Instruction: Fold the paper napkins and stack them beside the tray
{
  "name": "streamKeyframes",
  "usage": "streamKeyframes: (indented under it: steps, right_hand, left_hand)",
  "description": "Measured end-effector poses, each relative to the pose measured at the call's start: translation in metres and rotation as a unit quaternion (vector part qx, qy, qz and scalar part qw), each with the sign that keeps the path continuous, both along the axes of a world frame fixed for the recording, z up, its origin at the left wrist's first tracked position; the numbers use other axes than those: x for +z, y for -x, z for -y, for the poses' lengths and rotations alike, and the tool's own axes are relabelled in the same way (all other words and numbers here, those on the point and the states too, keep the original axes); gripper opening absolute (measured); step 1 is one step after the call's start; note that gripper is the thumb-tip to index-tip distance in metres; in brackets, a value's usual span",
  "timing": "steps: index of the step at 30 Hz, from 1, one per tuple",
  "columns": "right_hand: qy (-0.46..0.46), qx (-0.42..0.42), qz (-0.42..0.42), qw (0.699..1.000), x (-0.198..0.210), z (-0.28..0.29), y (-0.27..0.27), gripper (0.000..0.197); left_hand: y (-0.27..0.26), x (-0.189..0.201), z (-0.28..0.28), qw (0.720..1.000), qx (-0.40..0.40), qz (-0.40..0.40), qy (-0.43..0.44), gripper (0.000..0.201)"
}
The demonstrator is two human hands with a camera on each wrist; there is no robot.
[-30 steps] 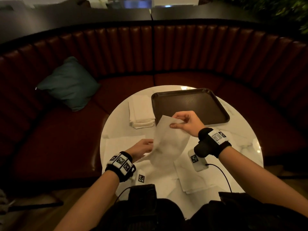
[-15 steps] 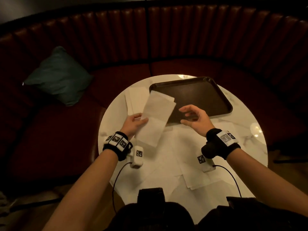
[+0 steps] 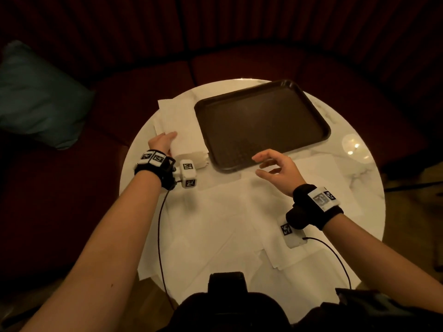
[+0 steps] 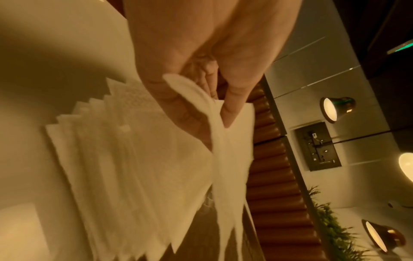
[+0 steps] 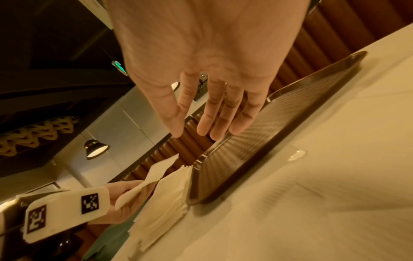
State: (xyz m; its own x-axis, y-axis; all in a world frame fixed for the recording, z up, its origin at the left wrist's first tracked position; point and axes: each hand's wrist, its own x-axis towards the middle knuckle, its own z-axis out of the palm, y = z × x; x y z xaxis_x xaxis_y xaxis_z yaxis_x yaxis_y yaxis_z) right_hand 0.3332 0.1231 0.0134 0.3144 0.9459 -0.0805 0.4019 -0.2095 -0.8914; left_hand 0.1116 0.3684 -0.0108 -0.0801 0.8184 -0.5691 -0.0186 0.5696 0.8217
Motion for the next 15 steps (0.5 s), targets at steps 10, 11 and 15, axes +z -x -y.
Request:
streamKeyframes:
  steps: [10, 11, 15]
  right_hand:
    - [0.046, -0.024, -0.004, 0.999, -0.027, 0.031, 0.0, 0.02]
    - [0.051, -0.018, -0.003, 0.999, -0.028, 0.033, 0.004, 0.019]
    - [0.146, 0.094, 0.04, 0.984, -0.035, 0.035, 0.036, 0.012]
  left_hand:
    - [0.018, -0.022, -0.009, 0.993, -0.037, -0.111, -0.007, 0.051]
    - [0.025, -0.018, 0.0, 0.991, -0.045, -0.126, -0.023, 0.051]
    - [0.053, 0.002, 0.059, 0.938, -0.161, -0.277, -0.132, 0.038]
